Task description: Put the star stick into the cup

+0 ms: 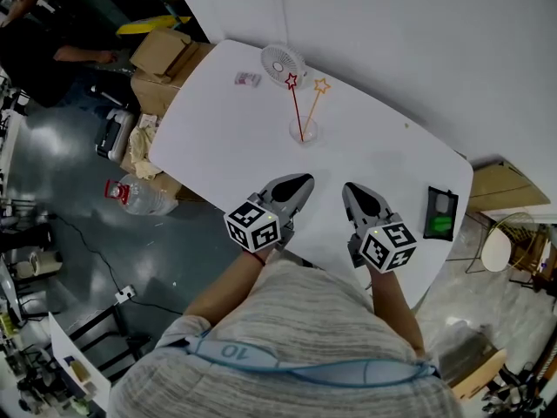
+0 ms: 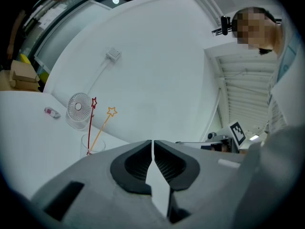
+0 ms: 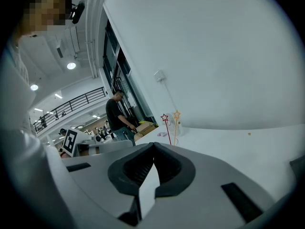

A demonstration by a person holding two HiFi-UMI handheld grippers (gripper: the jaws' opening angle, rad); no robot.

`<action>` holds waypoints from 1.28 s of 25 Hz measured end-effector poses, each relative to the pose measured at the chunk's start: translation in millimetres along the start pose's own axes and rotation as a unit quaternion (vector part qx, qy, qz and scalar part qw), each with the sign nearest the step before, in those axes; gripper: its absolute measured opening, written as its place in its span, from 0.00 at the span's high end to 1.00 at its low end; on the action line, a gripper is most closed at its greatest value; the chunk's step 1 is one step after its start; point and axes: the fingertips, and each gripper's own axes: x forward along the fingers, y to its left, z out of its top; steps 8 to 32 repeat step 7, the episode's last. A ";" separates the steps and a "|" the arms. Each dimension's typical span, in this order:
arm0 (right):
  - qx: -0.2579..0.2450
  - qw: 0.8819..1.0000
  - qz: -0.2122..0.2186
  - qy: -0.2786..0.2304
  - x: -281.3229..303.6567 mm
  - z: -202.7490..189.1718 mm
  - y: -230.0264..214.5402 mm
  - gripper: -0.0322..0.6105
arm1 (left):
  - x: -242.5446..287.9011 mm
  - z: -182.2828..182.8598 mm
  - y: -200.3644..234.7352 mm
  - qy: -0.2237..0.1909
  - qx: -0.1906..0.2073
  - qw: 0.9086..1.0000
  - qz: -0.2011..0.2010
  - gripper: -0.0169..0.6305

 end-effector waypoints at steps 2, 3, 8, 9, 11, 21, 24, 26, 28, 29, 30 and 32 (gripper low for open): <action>0.000 1.000 -0.001 -0.001 -0.3 0.0 -0.9 0.94 | 1.2 -1.4 0.0 0.001 0.000 1.000 -0.001 0.93; 0.000 1.000 -0.002 -0.001 -0.2 -0.1 -1.2 0.94 | 1.6 -1.8 0.0 0.001 0.000 1.000 -0.001 0.93; 0.000 1.000 -0.003 0.001 1.2 -0.2 -1.4 0.94 | 2.8 -2.1 -0.2 0.002 -0.001 1.000 -0.003 0.93; 0.000 1.000 -0.003 0.001 1.2 -0.2 -1.4 0.94 | 2.8 -2.1 -0.2 0.002 -0.001 1.000 -0.003 0.93; 0.000 1.000 -0.003 0.001 1.2 -0.2 -1.4 0.94 | 2.8 -2.1 -0.2 0.002 -0.001 1.000 -0.003 0.93; 0.000 1.000 -0.003 0.001 1.2 -0.2 -1.4 0.94 | 2.8 -2.1 -0.2 0.002 -0.001 1.000 -0.003 0.93; 0.000 1.000 -0.003 0.001 1.2 -0.2 -1.4 0.94 | 2.8 -2.1 -0.2 0.002 -0.001 1.000 -0.003 0.93; 0.000 1.000 -0.003 0.001 1.2 -0.2 -1.4 0.94 | 2.8 -2.1 -0.2 0.002 -0.001 1.000 -0.003 0.93; 0.000 1.000 -0.003 0.001 1.2 -0.2 -1.4 0.94 | 2.8 -2.1 -0.2 0.002 -0.001 1.000 -0.003 0.93; 0.000 1.000 -0.003 0.001 1.2 -0.2 -1.4 0.94 | 2.8 -2.1 -0.2 0.002 -0.001 1.000 -0.003 0.93; 0.000 1.000 -0.003 0.001 1.2 -0.2 -1.4 0.94 | 2.8 -2.1 -0.2 0.002 -0.001 1.000 -0.003 0.93; 0.000 1.000 -0.003 0.001 1.2 -0.2 -1.4 0.94 | 2.8 -2.1 -0.2 0.002 -0.001 1.000 -0.003 0.93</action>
